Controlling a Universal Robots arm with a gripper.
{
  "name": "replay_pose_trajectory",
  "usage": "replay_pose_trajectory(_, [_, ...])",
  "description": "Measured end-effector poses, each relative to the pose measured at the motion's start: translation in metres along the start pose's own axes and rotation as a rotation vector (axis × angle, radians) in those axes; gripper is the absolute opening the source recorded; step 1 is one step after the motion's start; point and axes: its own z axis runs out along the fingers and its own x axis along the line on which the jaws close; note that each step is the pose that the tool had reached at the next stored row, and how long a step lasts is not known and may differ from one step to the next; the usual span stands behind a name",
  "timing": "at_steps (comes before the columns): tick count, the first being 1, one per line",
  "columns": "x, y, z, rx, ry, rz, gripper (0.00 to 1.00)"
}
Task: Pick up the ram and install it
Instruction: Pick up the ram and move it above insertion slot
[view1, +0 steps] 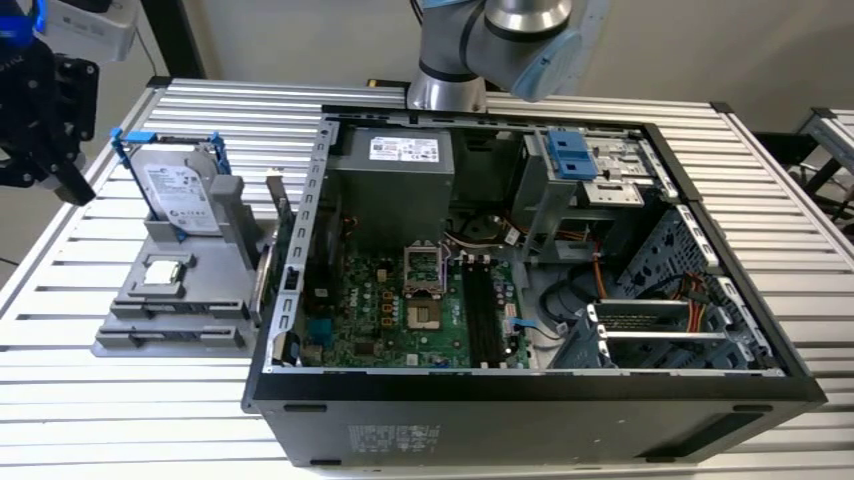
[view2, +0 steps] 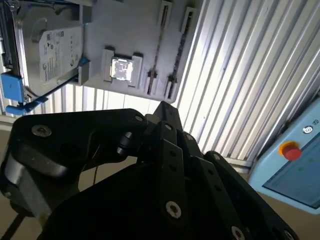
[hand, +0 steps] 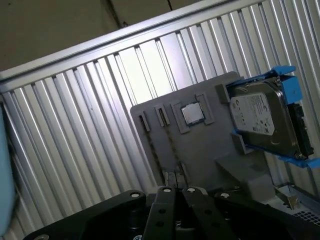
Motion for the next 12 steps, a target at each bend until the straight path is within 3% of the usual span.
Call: replay_pose_trajectory(12, [0.0,0.0002,0.0005,-0.0013,0.0008,-0.218,0.0])
